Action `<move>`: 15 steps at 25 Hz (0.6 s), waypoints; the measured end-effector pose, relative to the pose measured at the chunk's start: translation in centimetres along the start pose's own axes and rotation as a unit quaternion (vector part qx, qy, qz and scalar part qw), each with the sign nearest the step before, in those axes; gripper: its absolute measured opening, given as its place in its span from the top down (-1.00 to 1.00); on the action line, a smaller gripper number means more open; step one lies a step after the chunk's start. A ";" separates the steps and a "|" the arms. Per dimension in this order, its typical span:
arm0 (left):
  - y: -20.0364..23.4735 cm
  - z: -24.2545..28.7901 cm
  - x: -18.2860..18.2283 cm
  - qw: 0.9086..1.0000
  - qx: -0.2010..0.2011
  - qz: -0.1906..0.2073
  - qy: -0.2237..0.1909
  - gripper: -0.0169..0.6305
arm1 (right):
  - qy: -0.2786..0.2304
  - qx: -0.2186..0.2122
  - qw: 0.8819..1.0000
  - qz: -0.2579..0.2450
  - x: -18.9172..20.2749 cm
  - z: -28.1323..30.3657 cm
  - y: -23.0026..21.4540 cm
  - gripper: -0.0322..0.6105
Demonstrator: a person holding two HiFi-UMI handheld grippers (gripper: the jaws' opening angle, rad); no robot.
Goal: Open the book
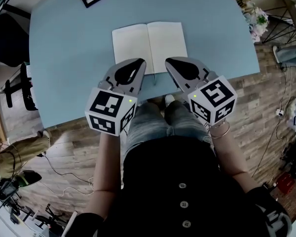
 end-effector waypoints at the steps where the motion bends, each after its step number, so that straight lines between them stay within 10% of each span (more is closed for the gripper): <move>1: -0.1 -0.1 -0.4 1.000 -0.001 -0.004 -0.007 0.91 | -0.003 -0.001 1.000 -0.004 -0.3 -0.3 -0.1 0.90; 15: -2.1 -1.0 -2.4 0.999 -0.018 0.003 -0.038 0.91 | -0.065 -0.024 0.996 -0.047 -3.0 -2.1 0.4 0.90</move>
Point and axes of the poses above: the fingertips, and each gripper's own axes: z forward along the fingers, y to its left, x out of its underside, the point moved 6 cm from there along -z, backward along the fingers, and after that the axes turned 3 degrees about -x, right-handed, at the moved point
